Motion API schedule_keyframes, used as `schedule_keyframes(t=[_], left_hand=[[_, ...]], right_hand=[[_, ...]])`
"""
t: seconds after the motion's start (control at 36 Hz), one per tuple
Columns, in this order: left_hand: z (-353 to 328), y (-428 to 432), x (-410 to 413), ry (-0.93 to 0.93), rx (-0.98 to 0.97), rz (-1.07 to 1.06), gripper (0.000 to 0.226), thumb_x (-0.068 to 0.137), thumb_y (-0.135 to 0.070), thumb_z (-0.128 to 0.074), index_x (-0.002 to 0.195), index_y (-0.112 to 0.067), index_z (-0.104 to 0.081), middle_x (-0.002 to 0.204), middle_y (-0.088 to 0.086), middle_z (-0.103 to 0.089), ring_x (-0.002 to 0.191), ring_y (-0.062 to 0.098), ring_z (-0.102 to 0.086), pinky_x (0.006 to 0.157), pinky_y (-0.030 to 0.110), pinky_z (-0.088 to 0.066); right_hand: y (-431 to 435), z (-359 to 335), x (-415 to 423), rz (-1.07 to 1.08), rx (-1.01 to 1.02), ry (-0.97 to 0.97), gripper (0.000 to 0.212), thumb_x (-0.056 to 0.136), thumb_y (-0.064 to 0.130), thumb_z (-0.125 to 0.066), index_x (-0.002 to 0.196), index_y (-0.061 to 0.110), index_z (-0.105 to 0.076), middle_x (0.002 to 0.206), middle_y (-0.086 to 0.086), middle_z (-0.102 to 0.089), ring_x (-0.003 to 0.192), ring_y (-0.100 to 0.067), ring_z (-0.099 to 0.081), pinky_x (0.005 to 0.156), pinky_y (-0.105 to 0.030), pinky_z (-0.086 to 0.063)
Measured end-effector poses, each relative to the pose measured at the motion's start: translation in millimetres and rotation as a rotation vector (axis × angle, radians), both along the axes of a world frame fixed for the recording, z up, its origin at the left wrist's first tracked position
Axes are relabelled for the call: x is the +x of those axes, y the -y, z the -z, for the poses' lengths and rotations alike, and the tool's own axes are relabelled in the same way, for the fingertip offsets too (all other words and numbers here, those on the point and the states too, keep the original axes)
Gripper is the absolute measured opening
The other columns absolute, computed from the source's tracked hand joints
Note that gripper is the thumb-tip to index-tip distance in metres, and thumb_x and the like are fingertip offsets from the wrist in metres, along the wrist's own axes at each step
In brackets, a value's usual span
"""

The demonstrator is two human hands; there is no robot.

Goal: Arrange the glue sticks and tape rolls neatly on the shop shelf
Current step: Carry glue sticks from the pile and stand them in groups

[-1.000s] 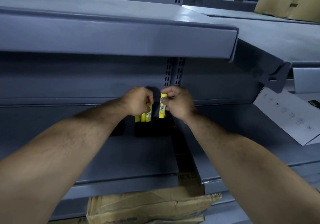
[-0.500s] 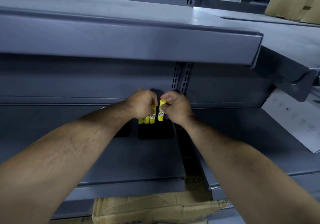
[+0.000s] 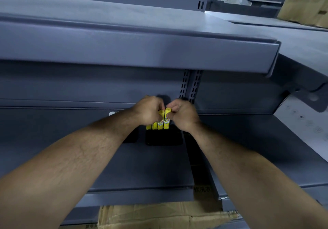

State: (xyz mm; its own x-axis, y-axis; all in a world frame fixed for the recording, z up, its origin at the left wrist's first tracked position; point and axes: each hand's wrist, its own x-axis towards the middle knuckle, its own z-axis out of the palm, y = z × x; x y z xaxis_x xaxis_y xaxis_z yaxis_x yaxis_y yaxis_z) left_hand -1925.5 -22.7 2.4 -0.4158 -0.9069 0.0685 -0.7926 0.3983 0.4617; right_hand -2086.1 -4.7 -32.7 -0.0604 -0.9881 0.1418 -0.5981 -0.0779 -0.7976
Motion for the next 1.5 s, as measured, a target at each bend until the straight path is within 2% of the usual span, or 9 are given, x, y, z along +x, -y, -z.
schedule_keyframes(t=[0.42, 0.64, 0.75, 0.83, 0.92, 0.97, 1.08, 1.22, 1.5], left_hand=[[-2.1, 1.5, -1.7, 0.017, 0.043, -0.016, 0.023, 0.075, -0.011, -0.081, 0.093, -0.02, -0.07, 0.091, 0.002, -0.071, 0.083, 0.017, -0.067, 0.073, 0.034, -0.058], [-7.1, -1.4, -6.0, 0.104, 0.017, -0.006, 0.024, 0.077, -0.01, -0.076, 0.1, -0.016, -0.071, 0.095, 0.003, -0.071, 0.087, 0.019, -0.066, 0.07, 0.029, -0.054], [-6.6, -6.1, -6.6, 0.21, -0.007, 0.013, 0.014, 0.077, -0.014, -0.071, 0.089, -0.019, -0.068, 0.089, 0.005, -0.071, 0.083, 0.023, -0.065, 0.063, 0.027, -0.047], [-4.6, -7.6, -3.8, 0.245, -0.011, 0.037, 0.038, 0.073, -0.021, -0.075, 0.11, -0.024, -0.068, 0.096, 0.002, -0.071, 0.087, 0.022, -0.065, 0.07, 0.027, -0.051], [-12.2, -13.1, 0.2, 0.204, -0.007, 0.03, 0.057, 0.072, -0.021, -0.072, 0.127, -0.029, -0.059, 0.113, 0.002, -0.069, 0.102, 0.023, -0.064, 0.08, 0.026, -0.052], [-19.3, -16.5, 4.4, 0.229, -0.04, 0.004, 0.073, 0.073, -0.022, -0.068, 0.143, -0.029, -0.047, 0.137, 0.002, -0.06, 0.122, 0.024, -0.057, 0.092, 0.022, -0.046], [-33.0, -27.7, 15.1, 0.315, -0.043, -0.043, 0.09, 0.08, -0.033, -0.059, 0.159, -0.025, -0.016, 0.165, -0.003, -0.019, 0.15, 0.013, -0.02, 0.123, 0.031, -0.015], [-41.1, -52.5, 34.3, 0.346, -0.061, -0.14, 0.078, 0.095, -0.044, -0.045, 0.16, -0.022, -0.007, 0.167, -0.004, -0.004, 0.152, 0.01, -0.004, 0.124, 0.034, -0.001], [-38.6, -116.9, 132.9, 0.475, -0.097, -0.337, 0.071, 0.1, -0.039, -0.034, 0.159, -0.021, -0.001, 0.167, -0.003, -0.003, 0.153, 0.013, -0.001, 0.124, 0.038, 0.001]], right_hand=[[-3.4, -12.5, -1.9, -0.097, -0.002, -0.234, 0.031, 0.073, 0.003, -0.085, 0.08, 0.028, -0.066, 0.079, 0.008, -0.07, 0.076, -0.011, -0.069, 0.077, -0.038, -0.06], [-9.4, -14.0, 0.5, -0.075, -0.009, -0.281, 0.032, 0.075, 0.005, -0.083, 0.078, 0.03, -0.063, 0.081, 0.006, -0.072, 0.076, -0.012, -0.07, 0.075, -0.039, -0.06], [-14.9, -27.2, 2.5, -0.105, 0.001, -0.377, 0.027, 0.074, 0.01, -0.082, 0.088, 0.028, -0.065, 0.088, 0.004, -0.073, 0.083, -0.016, -0.069, 0.077, -0.038, -0.058], [-16.6, -30.4, -1.2, -0.158, 0.025, -0.405, 0.052, 0.072, 0.013, -0.082, 0.119, 0.023, -0.064, 0.099, 0.002, -0.073, 0.09, -0.018, -0.069, 0.082, -0.037, -0.057], [-18.4, -37.8, -5.4, -0.199, 0.03, -0.455, 0.05, 0.066, 0.023, -0.073, 0.116, 0.024, -0.065, 0.105, 0.001, -0.073, 0.095, -0.021, -0.069, 0.084, -0.044, -0.058], [-23.1, -49.1, -6.3, -0.222, 0.06, -0.571, 0.055, 0.073, 0.023, -0.073, 0.127, 0.018, -0.065, 0.127, -0.007, -0.067, 0.115, -0.026, -0.063, 0.097, -0.042, -0.052], [-25.2, -59.8, -5.2, -0.288, 0.118, -0.766, 0.084, 0.085, 0.02, -0.072, 0.157, 0.021, -0.029, 0.166, -0.003, -0.021, 0.151, -0.022, -0.024, 0.122, -0.034, -0.024], [-19.5, -62.9, 16.0, -0.353, 0.093, -0.837, 0.086, 0.093, 0.042, -0.065, 0.161, 0.024, -0.015, 0.169, -0.003, -0.003, 0.155, -0.023, -0.004, 0.125, -0.039, -0.013], [-51.4, -73.4, 118.2, -0.54, -0.049, -0.868, 0.079, 0.099, 0.055, -0.046, 0.161, 0.024, -0.01, 0.169, -0.001, -0.002, 0.155, -0.022, -0.004, 0.125, -0.037, -0.011]])
